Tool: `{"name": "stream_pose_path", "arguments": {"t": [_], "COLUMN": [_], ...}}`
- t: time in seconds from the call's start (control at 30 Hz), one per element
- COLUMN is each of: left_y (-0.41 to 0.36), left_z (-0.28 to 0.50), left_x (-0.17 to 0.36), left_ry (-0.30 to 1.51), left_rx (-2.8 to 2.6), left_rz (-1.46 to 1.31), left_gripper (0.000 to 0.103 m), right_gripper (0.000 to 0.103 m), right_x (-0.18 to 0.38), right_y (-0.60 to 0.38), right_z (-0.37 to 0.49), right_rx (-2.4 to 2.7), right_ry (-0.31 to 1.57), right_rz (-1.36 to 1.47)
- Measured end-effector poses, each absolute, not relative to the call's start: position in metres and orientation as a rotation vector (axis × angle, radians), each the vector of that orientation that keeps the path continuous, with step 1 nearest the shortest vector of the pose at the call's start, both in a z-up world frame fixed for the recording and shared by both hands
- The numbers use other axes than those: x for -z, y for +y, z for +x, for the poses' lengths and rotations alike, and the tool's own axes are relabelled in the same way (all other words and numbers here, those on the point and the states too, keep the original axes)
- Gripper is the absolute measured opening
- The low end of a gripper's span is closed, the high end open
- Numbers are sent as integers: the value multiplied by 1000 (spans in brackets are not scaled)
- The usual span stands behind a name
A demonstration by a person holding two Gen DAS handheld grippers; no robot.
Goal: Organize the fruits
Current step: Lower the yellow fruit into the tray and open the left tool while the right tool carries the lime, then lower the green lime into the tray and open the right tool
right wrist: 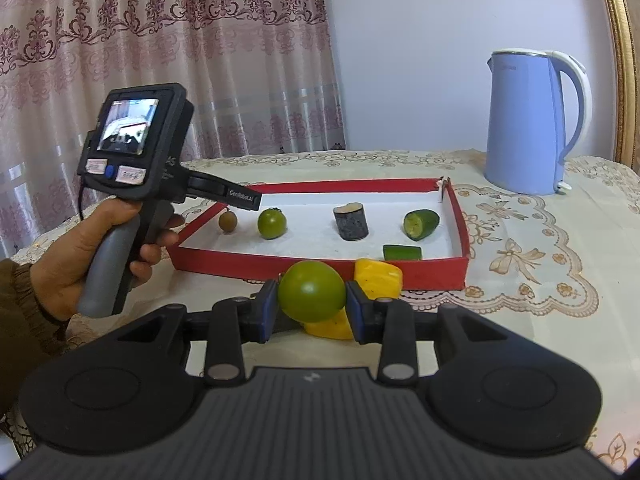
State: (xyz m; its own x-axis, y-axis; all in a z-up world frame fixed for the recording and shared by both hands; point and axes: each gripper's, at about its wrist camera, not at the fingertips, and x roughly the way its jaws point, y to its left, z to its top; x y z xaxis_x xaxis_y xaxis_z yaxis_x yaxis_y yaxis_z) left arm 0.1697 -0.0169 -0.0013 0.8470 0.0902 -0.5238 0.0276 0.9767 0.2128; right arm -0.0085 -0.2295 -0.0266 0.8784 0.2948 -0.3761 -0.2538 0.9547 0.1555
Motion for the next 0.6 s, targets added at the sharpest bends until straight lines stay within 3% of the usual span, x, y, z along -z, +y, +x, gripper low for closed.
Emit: {"name": "stream_pose_path", "arguments": {"t": [0.43,0.6], "left_y": [9,18], "left_z": [115,87], "left_x": [9,7], "left_ry": [651,595], "left_rx": [-68,-112], "left_rz": [92,55], "left_gripper": [74,82], "right_gripper": [34,34], "right_x": [18,12], "right_y": [-216,-213], "right_z": [2,13], "right_rx": [-280,-271], "right_ry": [399,394], "right_rz": [65,39]}}
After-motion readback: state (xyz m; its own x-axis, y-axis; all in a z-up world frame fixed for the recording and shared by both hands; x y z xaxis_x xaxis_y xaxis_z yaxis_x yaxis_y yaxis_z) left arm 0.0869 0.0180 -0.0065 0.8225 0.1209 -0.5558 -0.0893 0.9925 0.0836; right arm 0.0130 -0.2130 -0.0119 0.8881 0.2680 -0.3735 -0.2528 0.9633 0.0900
